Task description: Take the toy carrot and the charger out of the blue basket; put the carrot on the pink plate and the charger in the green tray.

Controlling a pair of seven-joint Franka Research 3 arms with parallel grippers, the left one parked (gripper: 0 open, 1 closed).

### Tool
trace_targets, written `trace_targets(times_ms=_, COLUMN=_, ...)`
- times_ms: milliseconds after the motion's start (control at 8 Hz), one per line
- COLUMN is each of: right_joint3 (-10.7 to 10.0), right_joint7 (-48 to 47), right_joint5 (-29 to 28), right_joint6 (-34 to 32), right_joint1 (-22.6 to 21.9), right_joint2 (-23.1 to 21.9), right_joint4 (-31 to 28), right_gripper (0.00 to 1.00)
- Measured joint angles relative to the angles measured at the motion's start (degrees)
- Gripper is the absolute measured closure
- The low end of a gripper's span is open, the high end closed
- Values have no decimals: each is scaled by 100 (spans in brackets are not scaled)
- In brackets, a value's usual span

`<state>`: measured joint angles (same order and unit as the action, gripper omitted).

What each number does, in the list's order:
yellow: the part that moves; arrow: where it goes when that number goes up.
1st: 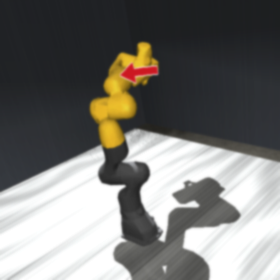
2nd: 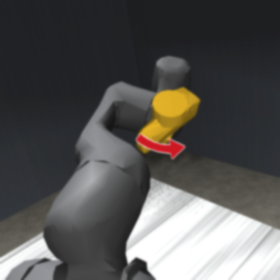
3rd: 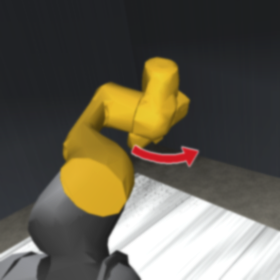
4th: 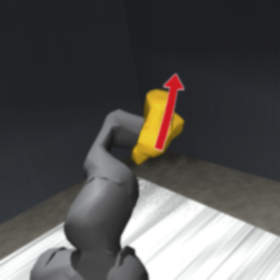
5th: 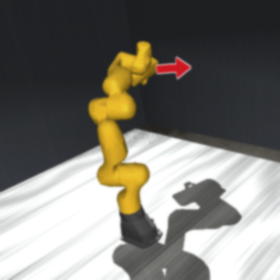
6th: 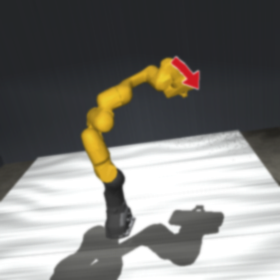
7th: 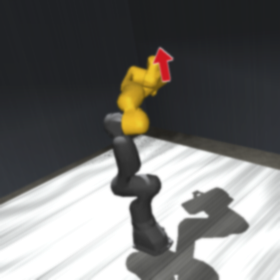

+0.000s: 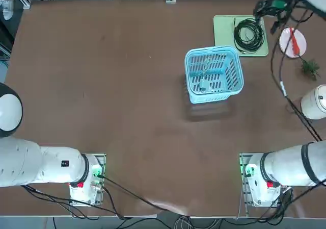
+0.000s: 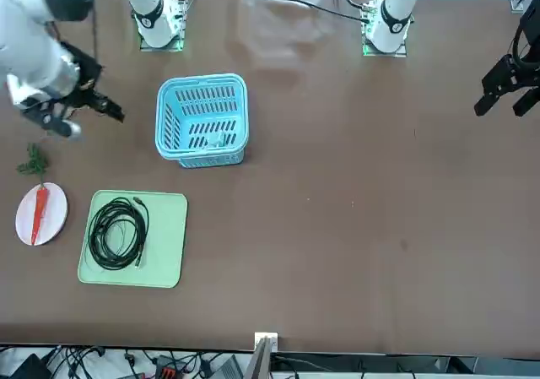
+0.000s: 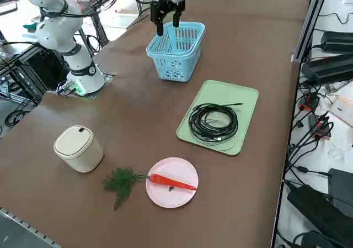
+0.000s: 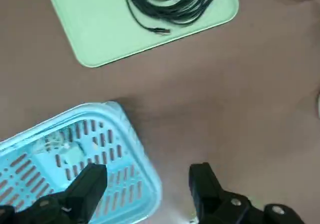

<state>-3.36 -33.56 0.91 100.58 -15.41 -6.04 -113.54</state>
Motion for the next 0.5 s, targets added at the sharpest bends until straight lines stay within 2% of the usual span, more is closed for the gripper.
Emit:
trace_targets(times_ms=250, right_joint3=31, right_joint7=-857, right_joint5=5, right_joint6=878, right_joint1=-768, right_joint2=-349, right_joint4=-886, right_gripper=0)
trace_targets(times_ms=375, right_joint3=128, right_joint7=-1217, right_joint5=8, right_joint6=1318, right_joint1=-1050, right_joint2=-421, right_joint4=-1222, right_gripper=0)
trace_targets(times_ms=500, right_joint3=351, right_joint7=-1492, right_joint5=47, right_joint6=1726, right_joint1=-1190, right_joint2=-425, right_joint4=-1486, right_gripper=0)
